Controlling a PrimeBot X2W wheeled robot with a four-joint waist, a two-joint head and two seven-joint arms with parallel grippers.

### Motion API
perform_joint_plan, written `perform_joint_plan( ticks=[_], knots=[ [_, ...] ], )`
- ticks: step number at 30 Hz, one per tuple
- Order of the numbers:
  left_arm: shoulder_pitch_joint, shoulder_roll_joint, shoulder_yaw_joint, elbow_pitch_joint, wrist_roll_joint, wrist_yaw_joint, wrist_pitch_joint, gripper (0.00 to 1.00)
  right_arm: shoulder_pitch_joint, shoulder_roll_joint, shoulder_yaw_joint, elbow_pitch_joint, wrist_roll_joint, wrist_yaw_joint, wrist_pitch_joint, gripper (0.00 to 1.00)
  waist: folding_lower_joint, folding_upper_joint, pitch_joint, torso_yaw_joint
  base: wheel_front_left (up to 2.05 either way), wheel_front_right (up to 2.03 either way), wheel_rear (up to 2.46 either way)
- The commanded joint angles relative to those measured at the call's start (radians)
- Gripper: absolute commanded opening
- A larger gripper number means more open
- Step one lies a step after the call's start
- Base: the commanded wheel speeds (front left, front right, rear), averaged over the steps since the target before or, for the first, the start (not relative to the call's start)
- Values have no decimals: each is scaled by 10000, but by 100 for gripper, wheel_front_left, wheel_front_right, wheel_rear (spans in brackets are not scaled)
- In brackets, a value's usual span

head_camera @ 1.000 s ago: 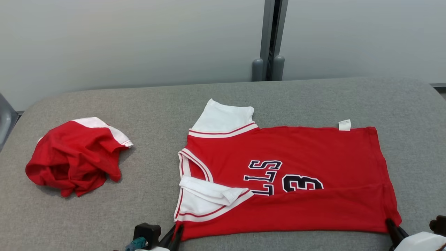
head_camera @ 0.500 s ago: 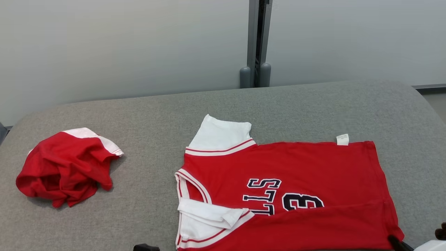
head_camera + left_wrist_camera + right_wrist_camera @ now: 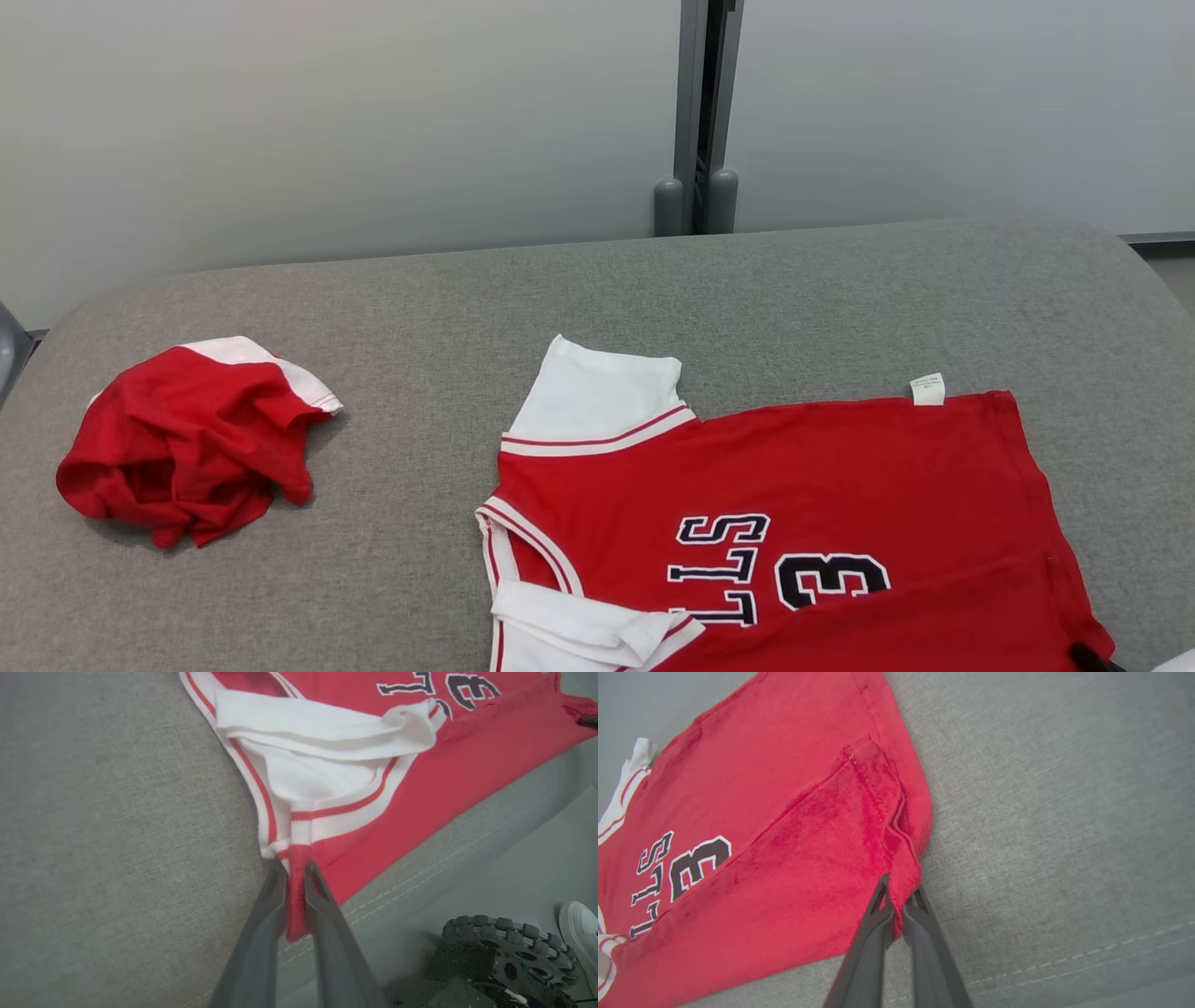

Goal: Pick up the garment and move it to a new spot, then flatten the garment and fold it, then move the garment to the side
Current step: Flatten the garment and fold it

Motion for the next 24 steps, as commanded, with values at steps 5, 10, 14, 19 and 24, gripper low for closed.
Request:
perform_joint_plan(
  ticks=[5, 10, 14, 19, 24],
  knots=[
    [157, 102, 171, -403, -68, 340, -17, 100, -115, -16, -250, 140, 279, -1, -13, 100, 0, -1, -27, 34, 0, 0, 0],
    [-157, 200, 623, -791, -12, 705, -473, 100, -430, -202, -361, 243, -30, -1, -470, 100, 0, -1, -2, 48, 0, 0, 0],
    [-620, 86, 1151, -956, 125, 1037, -1253, 100, -872, -222, -435, 260, -576, -1, -1427, 100, 0, -1, 74, 10, 0, 0, 0],
    [-1429, -292, 1555, -629, 393, 1286, -2388, 100, -1493, 118, -482, 365, -1583, -1, -2564, 100, 0, -1, 237, -115, 0, 0, 0],
    [-2006, -842, 1903, -70, 265, 1293, -2945, 100, -1957, 529, -1071, 159, -2771, -1, -2785, 100, 0, -1, 508, -325, 0, 0, 0]
  ],
)
